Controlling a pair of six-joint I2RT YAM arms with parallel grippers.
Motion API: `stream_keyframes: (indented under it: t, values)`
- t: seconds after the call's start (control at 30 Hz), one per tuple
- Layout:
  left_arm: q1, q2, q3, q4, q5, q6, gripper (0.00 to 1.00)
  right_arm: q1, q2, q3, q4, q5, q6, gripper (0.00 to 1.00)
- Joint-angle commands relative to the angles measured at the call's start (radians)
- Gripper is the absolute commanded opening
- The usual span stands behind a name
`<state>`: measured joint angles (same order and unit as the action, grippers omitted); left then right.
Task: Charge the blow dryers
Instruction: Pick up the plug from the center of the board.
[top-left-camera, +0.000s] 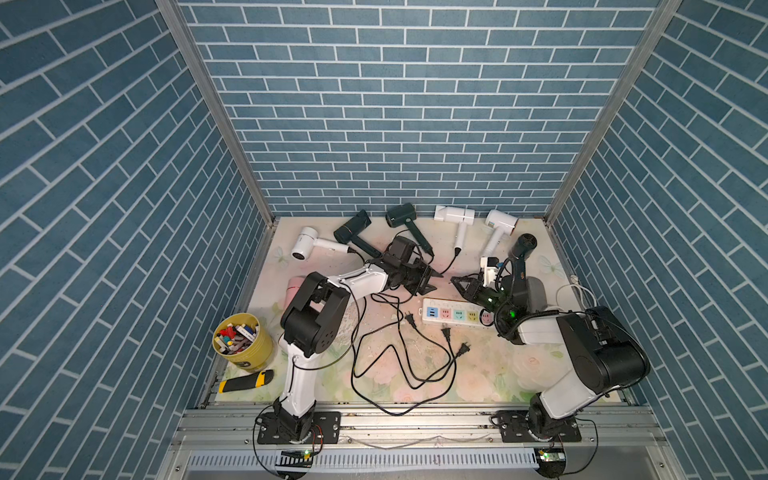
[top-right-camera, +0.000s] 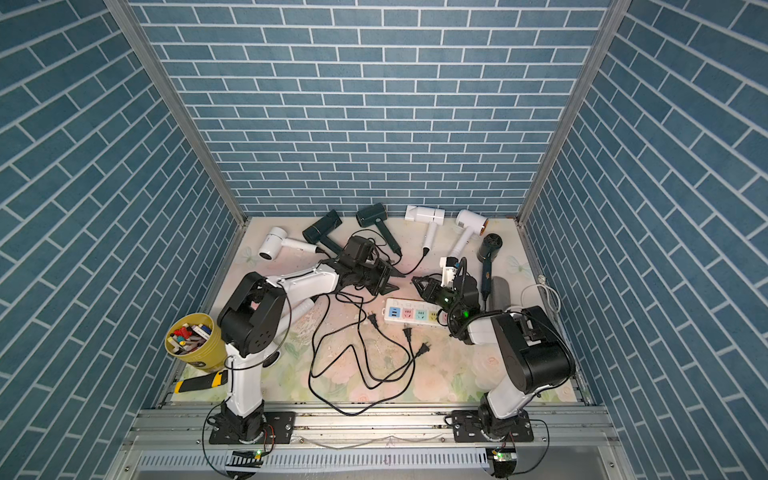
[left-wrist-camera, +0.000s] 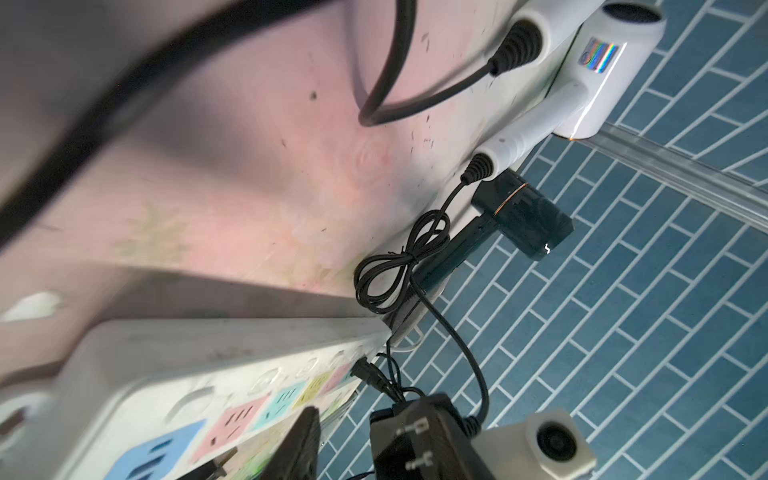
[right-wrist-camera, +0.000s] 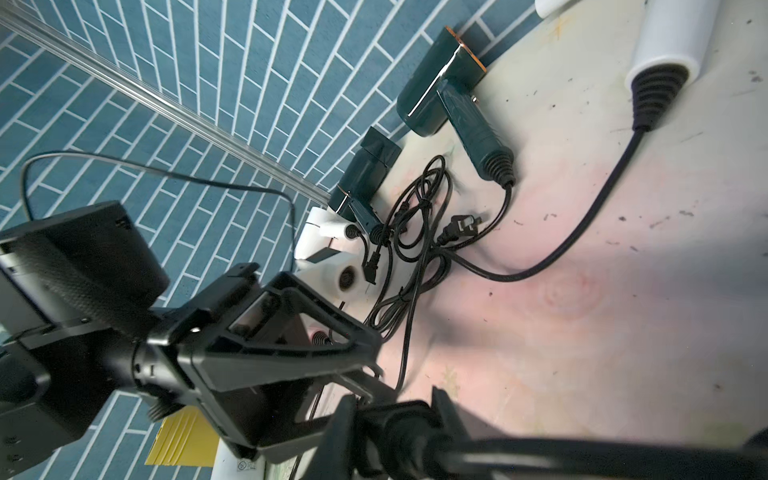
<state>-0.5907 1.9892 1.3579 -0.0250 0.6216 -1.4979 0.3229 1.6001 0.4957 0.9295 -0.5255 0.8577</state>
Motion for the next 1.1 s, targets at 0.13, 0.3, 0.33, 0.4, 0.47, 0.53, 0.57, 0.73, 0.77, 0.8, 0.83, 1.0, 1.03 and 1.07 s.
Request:
stream_keyframes:
  t: [0.13,0.3,0.33,0.4,0.47,0.53,0.57,0.73,0.77,0.8,0.83,1.0,1.03,1.07]
  values:
    - [0.034,-0.230,-0.193,0.077,-0.209,0.540,0.87,-0.018,-0.077,0.199,-0.585,-0.066,-0.114,0.14]
    - [0.021,-0.293,-0.283,0.230,-0.184,0.854,0.87,-0.043,-0.042,0.349,-0.918,-0.131,-0.221,0.15]
    - [0.016,-0.301,-0.300,0.266,-0.157,0.919,0.87,-0.048,-0.031,0.377,-0.976,-0.153,-0.241,0.15]
    - [-0.001,-0.309,-0.328,0.298,-0.149,1.035,0.86,-0.057,-0.019,0.428,-1.073,-0.177,-0.286,0.15]
    - [-0.022,-0.301,-0.342,0.321,-0.124,1.138,0.86,-0.067,-0.003,0.477,-1.163,-0.206,-0.329,0.15]
    - [-0.040,-0.278,-0.337,0.323,-0.105,1.198,0.86,-0.077,0.017,0.523,-1.235,-0.232,-0.369,0.16]
    - [-0.048,-0.260,-0.328,0.327,-0.091,1.217,0.85,-0.082,0.029,0.548,-1.270,-0.248,-0.388,0.16]
    - [-0.096,-0.202,-0.285,0.326,-0.095,1.270,0.81,-0.094,0.064,0.632,-1.389,-0.299,-0.449,0.16]
    - [-0.110,-0.193,-0.269,0.310,-0.097,1.287,0.81,-0.094,0.067,0.643,-1.406,-0.308,-0.460,0.16]
    - [-0.122,-0.181,-0.253,0.289,-0.100,1.302,0.80,-0.094,0.072,0.650,-1.419,-0.312,-0.470,0.16]
    - [-0.136,-0.169,-0.231,0.264,-0.107,1.319,0.79,-0.094,0.076,0.656,-1.431,-0.316,-0.479,0.16]
    - [-0.146,-0.108,-0.159,0.212,-0.104,1.340,0.71,-0.094,0.107,0.670,-1.459,-0.355,-0.512,0.16]
    - [-0.147,-0.100,-0.144,0.198,-0.104,1.342,0.67,-0.094,0.109,0.670,-1.462,-0.357,-0.516,0.16]
    - [-0.149,-0.092,-0.132,0.186,-0.104,1.344,0.62,-0.094,0.110,0.669,-1.464,-0.359,-0.519,0.16]
